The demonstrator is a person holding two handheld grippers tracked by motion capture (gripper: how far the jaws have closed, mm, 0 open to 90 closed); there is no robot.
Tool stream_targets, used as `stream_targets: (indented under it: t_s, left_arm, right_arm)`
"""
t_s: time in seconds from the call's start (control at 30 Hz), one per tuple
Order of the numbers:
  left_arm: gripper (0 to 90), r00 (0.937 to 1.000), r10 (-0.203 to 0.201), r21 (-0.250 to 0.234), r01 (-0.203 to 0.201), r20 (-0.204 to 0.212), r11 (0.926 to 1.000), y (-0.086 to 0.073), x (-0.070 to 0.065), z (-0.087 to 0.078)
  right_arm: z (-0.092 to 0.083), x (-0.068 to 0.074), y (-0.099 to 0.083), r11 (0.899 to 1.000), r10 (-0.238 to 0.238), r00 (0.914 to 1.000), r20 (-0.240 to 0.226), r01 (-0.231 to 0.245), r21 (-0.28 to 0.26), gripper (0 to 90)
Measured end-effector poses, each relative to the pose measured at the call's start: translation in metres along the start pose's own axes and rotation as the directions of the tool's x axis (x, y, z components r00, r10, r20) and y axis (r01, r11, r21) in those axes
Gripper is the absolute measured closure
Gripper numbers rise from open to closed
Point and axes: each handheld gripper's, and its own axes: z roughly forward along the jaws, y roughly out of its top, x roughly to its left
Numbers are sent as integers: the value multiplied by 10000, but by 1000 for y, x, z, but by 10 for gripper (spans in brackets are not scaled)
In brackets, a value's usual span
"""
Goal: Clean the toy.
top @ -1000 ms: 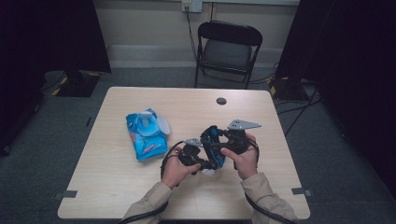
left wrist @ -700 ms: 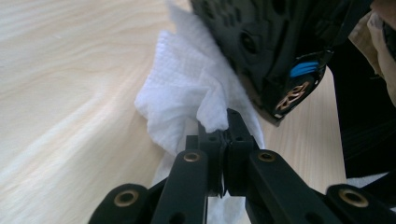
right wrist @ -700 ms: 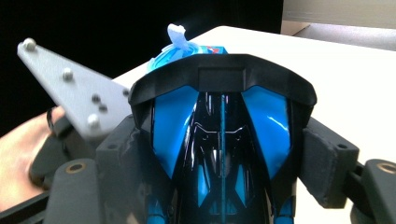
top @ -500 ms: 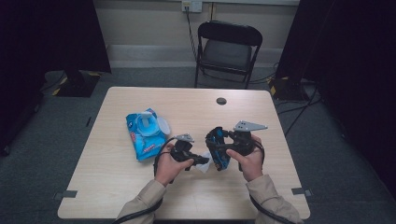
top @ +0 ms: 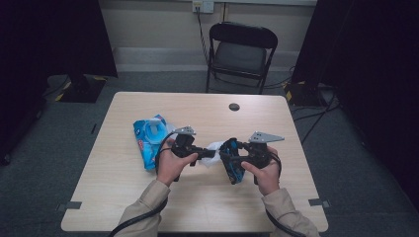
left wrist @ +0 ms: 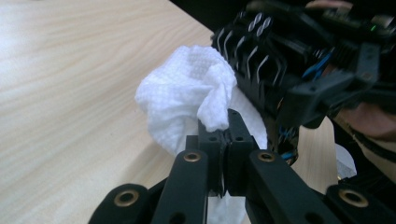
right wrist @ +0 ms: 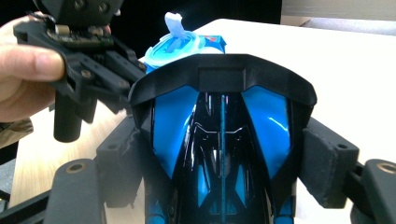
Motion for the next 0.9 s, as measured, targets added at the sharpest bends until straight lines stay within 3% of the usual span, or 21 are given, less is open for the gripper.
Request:
stream_targets:
  t_s: [0.33,0.9]
  left_arm:
    - [882,9998,-171,-556,176,89,9983,12,2,-8]
    - [882,9981,-365,-250,377,496,9990,6,2,7]
  right_arm:
    - [1,2,-3,9999,-40,9999,-99,42,134,256]
    - [8,4,-5,9996,-70,9996,-278,78,277,256]
